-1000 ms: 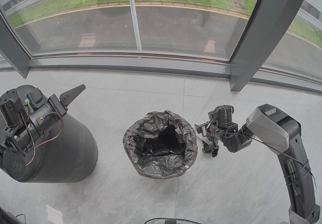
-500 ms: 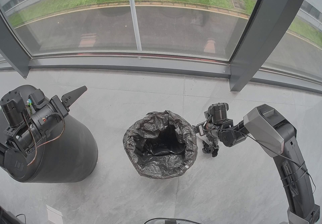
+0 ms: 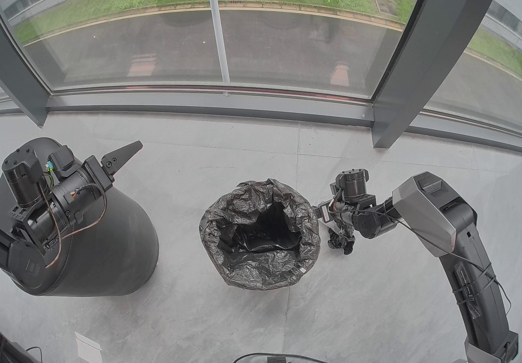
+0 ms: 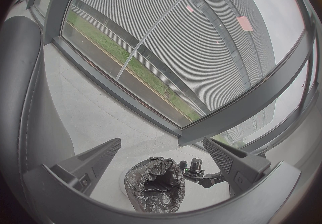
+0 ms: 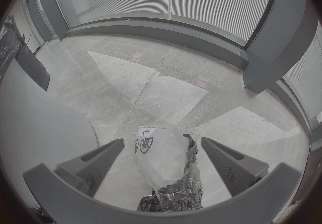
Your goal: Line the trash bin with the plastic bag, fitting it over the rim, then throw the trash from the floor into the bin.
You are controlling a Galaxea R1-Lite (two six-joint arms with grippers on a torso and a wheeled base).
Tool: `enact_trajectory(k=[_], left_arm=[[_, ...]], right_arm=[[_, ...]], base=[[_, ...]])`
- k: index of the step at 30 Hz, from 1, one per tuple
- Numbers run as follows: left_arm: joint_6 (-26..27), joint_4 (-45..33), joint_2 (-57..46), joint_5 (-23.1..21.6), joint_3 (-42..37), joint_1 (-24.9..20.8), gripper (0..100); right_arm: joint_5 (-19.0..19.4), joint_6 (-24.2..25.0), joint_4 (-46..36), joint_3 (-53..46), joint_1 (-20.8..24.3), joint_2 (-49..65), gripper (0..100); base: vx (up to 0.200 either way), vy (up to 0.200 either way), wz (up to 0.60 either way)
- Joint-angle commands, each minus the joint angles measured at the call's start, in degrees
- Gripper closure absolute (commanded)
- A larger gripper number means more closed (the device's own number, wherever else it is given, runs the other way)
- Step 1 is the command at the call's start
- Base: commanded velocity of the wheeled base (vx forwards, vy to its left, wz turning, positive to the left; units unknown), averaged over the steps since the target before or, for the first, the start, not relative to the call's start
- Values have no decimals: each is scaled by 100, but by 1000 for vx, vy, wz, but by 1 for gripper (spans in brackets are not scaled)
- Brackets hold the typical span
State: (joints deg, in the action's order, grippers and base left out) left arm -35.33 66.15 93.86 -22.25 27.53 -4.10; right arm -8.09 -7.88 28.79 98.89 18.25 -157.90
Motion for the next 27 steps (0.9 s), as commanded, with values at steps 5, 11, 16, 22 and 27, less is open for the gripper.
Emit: enact_trajectory(k=[5,11,16,22,27], left_arm=[[-9,4,10,19,7,5,0],[-203,21,-16,45,51,14,0],[-211,21,-16,45,60,14,0],[-211,21,-8,45,60,14,0],[-211,21,-25,45,60,14,0]], right_arm=[[-43,40,-93,51,3,-21,100],[-69,40,-84,51,3,-21,100],[-105,49,-58,25,12,5,100],[-333,260,-76,-291,12,752,100],[-544,190,-32,-1012,47,1816,100]], base=[[0,0,0],[0,0,0],[0,0,0],[0,0,0],[0,0,0]])
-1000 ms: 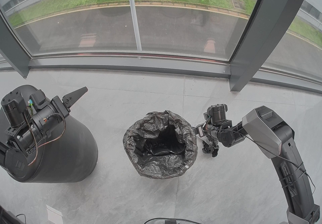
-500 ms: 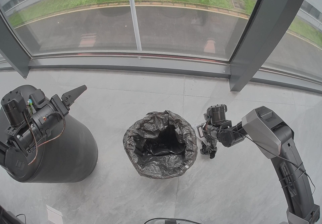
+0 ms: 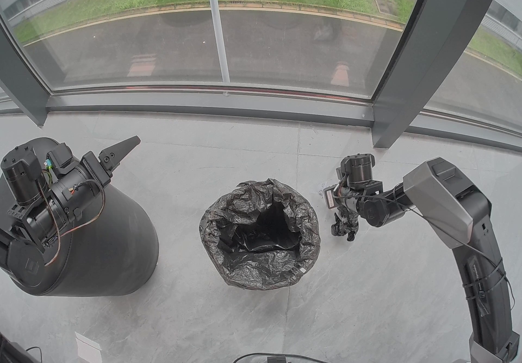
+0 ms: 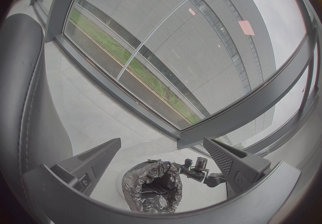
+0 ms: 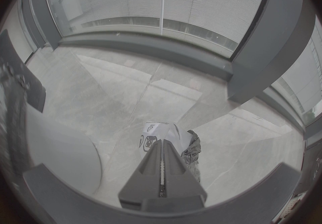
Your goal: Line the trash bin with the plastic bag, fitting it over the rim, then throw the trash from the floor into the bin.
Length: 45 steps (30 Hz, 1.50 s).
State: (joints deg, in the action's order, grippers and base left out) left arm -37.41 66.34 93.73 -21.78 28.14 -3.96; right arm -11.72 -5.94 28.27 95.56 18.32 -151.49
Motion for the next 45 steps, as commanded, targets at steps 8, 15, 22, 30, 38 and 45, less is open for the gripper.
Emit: enact_trajectory(k=[8,15,22,30,38,45], left_arm=[[-3,2,-31,-1,-19,1,0],[-3,2,-31,-10,-36,-8,0],[-3,2,-39,-1,-45,-34,0],[-3,2,-48,-19,-19,-34,0],[-3,-7,-39,8,-1,-34,0],[-3,-7,-31,8,-1,-34,0]], right_arm=[[-428,-13,38,-1470,233,2853,100],[-437,5,38,-2042,725,3996,100],[-446,-13,530,-2481,1411,4435,100],[-463,31,706,-3008,2193,4541,100],[-454,22,1462,-3527,2764,4198,100],[-454,40,2007,-3755,3063,3477,100]], base=[[0,0,0],[0,0,0],[0,0,0],[0,0,0],[0,0,0],[0,0,0]])
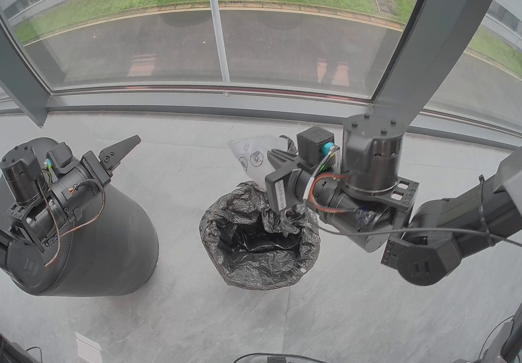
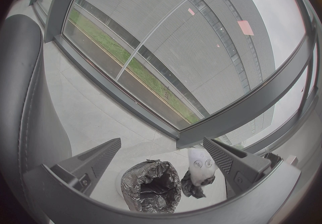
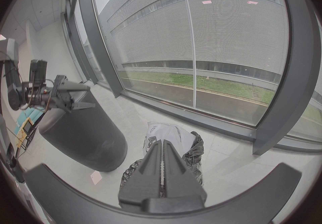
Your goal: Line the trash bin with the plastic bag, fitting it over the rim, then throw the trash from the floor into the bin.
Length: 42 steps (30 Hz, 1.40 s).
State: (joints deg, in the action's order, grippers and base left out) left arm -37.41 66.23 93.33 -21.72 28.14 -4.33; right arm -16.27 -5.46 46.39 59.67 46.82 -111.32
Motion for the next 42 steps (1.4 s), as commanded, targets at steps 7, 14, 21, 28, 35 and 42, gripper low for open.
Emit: enact_trajectory(k=[7,14,21,28,35,42], left_arm=[[-3,4,27,1,-1,2,0],[-3,4,36,-16,-1,2,0],[-3,13,36,-34,-10,2,0],[-3,4,45,-34,-19,2,0],[-3,4,54,-42,-19,2,0],[-3,4,45,-42,-19,2,0]], right_arm=[[-236,-60,767,-140,442,-1155,100],[-253,-69,855,-193,433,-1225,100],[-262,-122,855,-237,433,-1225,100],[-262,-148,960,-219,424,-1216,0],[-253,-166,1180,-228,345,-1216,0],[-253,-166,1206,-228,336,-1304,0]], base=[[0,0,0],[0,0,0],[0,0,0],[0,0,0],[0,0,0],[0,0,0]])
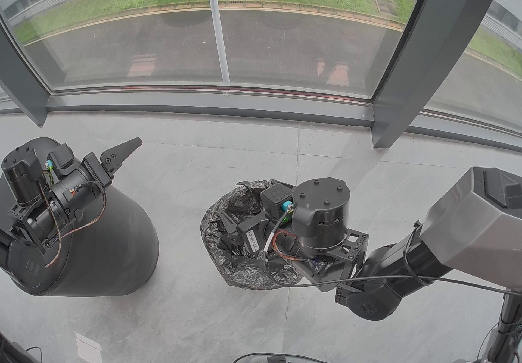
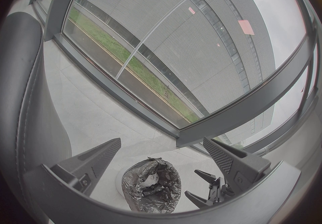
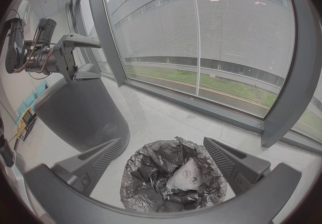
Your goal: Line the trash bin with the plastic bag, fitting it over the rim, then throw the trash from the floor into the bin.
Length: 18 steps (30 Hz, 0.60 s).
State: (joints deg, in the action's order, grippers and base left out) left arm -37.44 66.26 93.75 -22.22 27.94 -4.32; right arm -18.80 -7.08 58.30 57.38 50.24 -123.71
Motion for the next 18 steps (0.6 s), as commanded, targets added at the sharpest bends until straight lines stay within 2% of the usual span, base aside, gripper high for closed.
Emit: enact_trajectory(k=[1,8,11,14,15,16,18], left_arm=[[0,1,12,8,1,1,0],[0,1,12,-1,-8,1,0],[0,1,12,-1,-8,1,0],[0,1,12,-1,-17,1,0],[0,1,12,-1,-17,1,0],[0,1,21,-1,-26,-8,0],[0,1,21,-1,-26,-8,0]], right_arm=[[-1,-4,33,1,-5,-66,0],[8,93,-99,80,-146,-426,0],[-1,471,-328,432,-216,-716,0],[-1,1086,-1127,977,-295,-909,0],[-1,1086,-1127,977,-295,-909,0],[8,1499,-1831,1451,-330,-1015,0],[17,1789,-2569,1987,-383,-1155,0]], base=[[0,0,0],[0,0,0],[0,0,0],[0,0,0],[0,0,0],[0,0,0],[0,0,0]])
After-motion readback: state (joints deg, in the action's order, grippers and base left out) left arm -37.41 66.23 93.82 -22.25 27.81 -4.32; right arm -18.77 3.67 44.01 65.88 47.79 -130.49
